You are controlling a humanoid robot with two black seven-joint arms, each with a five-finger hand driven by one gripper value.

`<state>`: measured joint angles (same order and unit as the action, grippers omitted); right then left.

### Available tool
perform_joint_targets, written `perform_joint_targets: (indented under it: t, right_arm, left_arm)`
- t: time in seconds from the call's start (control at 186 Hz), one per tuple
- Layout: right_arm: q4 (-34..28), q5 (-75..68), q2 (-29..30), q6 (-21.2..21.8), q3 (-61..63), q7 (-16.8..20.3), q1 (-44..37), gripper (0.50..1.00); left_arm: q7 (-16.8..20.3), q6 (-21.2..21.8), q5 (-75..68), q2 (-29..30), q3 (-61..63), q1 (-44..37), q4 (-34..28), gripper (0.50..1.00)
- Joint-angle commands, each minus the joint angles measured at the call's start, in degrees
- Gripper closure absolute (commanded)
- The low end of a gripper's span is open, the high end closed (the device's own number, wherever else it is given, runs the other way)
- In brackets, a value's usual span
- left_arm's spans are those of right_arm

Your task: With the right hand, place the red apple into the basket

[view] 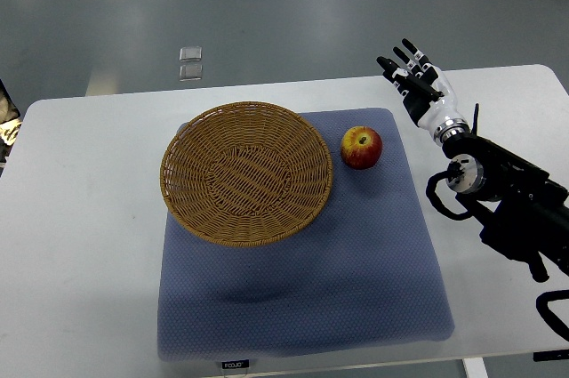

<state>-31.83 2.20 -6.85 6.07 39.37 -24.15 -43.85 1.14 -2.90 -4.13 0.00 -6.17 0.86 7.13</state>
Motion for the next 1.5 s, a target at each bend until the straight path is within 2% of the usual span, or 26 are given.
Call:
perform_joint_targets:
  t: [0.0,1.496]
  right_arm:
    - [0.02,0.0,-0.01,0.0,0.0,-0.02,-0.01,0.581]
    - [0.1,0.0,-0.36,-0.27,0.0,0.07,-1.24,0.581]
  left_arm:
    - [0.0,0.0,0.0,0.0,0.01,0.02,-0.01,0.5]
    - [0.0,0.09,0.0,0.0,0.01,0.11,0.07,0.5]
